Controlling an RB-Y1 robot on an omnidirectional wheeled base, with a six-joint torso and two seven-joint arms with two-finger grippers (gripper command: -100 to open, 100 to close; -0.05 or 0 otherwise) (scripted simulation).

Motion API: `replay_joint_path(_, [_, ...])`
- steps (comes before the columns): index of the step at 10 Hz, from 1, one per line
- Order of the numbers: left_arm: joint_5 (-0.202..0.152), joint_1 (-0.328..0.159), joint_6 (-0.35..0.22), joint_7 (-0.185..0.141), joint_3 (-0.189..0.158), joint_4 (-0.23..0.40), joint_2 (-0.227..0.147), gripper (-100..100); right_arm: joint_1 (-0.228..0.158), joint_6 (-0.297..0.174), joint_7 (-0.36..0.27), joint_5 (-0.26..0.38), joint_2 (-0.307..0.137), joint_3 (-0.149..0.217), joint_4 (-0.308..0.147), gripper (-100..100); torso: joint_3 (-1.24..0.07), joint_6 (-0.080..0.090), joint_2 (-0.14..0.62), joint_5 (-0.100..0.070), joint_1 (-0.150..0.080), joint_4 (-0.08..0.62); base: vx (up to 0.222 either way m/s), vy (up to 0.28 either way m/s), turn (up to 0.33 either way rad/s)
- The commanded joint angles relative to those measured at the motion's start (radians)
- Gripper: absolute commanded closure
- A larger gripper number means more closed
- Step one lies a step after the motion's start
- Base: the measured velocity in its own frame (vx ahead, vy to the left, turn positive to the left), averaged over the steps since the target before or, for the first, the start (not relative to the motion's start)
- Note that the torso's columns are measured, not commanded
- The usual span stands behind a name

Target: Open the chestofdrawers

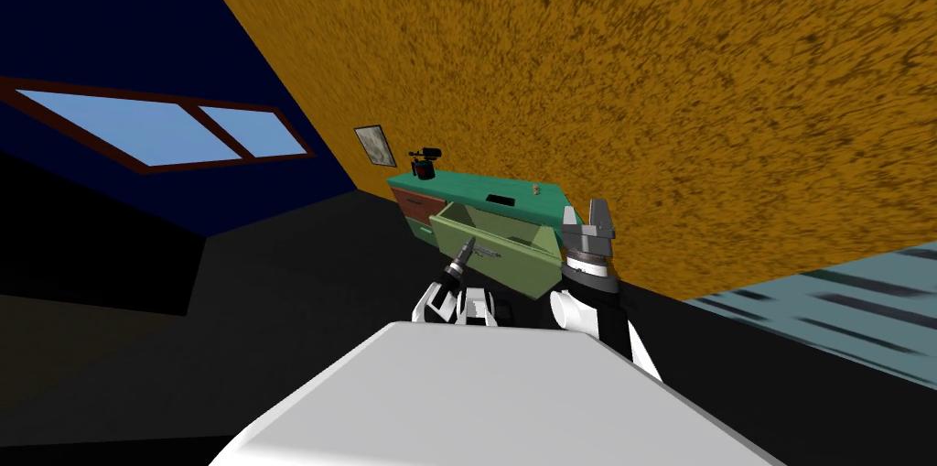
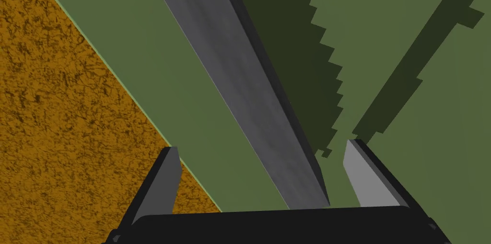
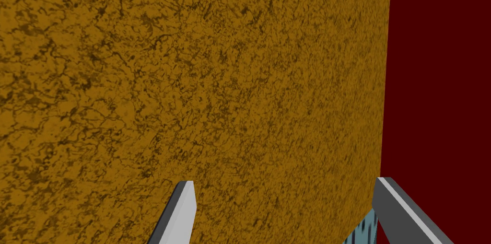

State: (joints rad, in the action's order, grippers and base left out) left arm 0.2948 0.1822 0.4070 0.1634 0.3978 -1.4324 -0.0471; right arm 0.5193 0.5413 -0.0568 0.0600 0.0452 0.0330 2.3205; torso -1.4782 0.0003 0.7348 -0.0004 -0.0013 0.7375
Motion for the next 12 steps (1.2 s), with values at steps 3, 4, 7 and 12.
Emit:
replay_joint_path(3, [0.003,-0.043,-0.108,-0.012,0.009,-0.060,0.015,-100,0.000,0.000,0.000,0.000,0.000,0.000,0.000,0,0.002,0.000,0.003,0.000,0.002,0.001,-0.036,0.033,-0.012])
replay_joint_path(4, [0.003,-0.051,-0.132,-0.015,0.011,-0.074,0.018,-100,0.000,0.000,0.000,0.000,0.000,0.000,0.000,0,0.003,-0.001,0.004,0.000,0.001,0.002,-0.041,0.029,-0.019])
replay_joint_path(7, [0.004,-0.054,-0.171,-0.022,0.019,-0.084,0.018,-100,0.000,0.000,0.000,0.000,0.000,0.000,0.000,0,0.006,-0.003,0.011,0.000,0.004,0.010,-0.029,0.026,-0.014])
replay_joint_path(12, [0.004,-0.048,-0.183,-0.023,0.020,-0.079,0.016,0,0.000,0.000,0.000,0.000,0.000,0.000,0.000,0,0.002,0.000,0.004,0.000,0.001,0.002,0.000,0.000,0.000])
